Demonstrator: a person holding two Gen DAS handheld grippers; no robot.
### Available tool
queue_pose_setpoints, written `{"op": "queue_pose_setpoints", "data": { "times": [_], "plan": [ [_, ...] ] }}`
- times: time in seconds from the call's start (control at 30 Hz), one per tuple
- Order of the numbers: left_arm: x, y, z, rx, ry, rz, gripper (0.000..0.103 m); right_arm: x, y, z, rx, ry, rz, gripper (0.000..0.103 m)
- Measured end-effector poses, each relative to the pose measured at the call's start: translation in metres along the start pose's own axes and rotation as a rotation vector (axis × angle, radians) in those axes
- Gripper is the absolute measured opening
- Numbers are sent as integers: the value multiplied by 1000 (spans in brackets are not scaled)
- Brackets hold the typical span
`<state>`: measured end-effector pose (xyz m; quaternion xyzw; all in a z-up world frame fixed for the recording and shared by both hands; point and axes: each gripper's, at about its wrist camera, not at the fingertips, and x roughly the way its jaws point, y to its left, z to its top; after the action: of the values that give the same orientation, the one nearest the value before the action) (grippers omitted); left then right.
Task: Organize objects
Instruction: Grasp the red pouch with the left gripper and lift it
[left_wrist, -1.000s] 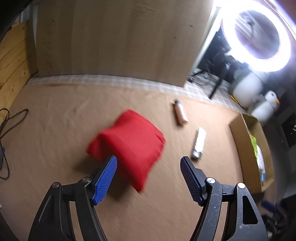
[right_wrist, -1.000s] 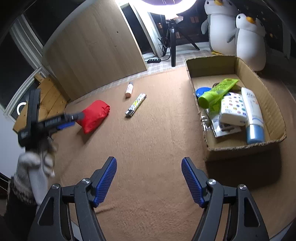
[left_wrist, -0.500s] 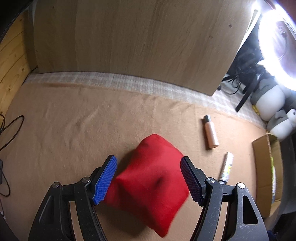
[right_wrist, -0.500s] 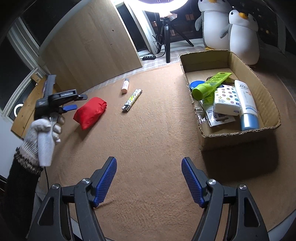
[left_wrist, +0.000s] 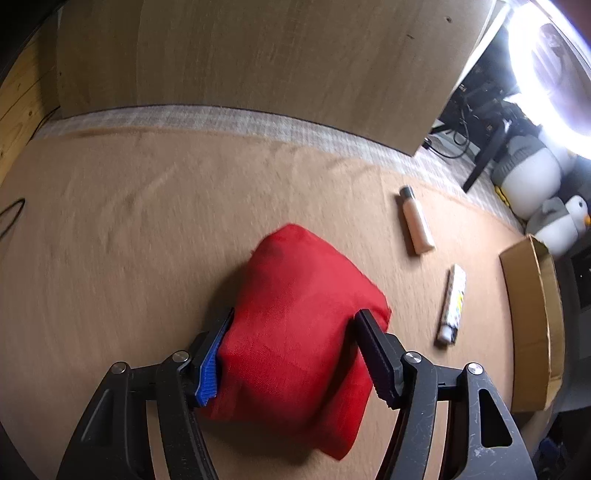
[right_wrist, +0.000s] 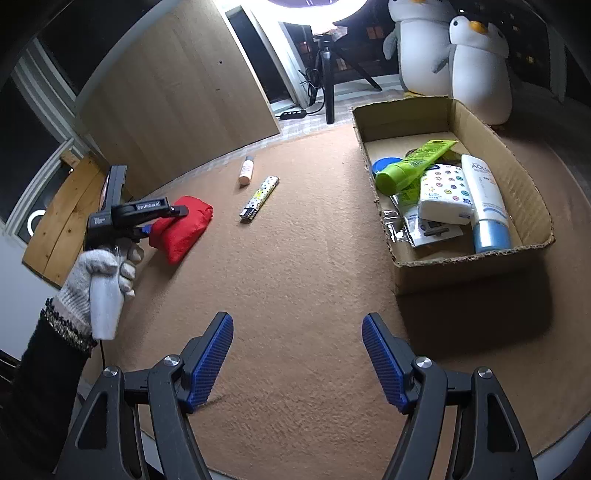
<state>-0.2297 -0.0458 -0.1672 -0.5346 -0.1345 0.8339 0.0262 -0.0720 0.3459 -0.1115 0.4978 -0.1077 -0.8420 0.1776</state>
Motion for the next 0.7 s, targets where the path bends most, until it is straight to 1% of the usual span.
{"op": "queue_pose_setpoints", "data": {
  "times": [0.3,0.5,0.57,0.7],
  "plan": [
    [-15,-11,-49,22,15,-50,68,8,9,3,-35,12,22,69],
    [-17,-14,-65,5,29,-95,65,15,20,6,-64,20,41,69],
    [-19,-17,-71,2,44,-122,64,17,24,6,-75,25,50,69],
    [-23,-33,-91,28,66,-156,63,19,28,5,-87,31,58,69]
  ]
}}
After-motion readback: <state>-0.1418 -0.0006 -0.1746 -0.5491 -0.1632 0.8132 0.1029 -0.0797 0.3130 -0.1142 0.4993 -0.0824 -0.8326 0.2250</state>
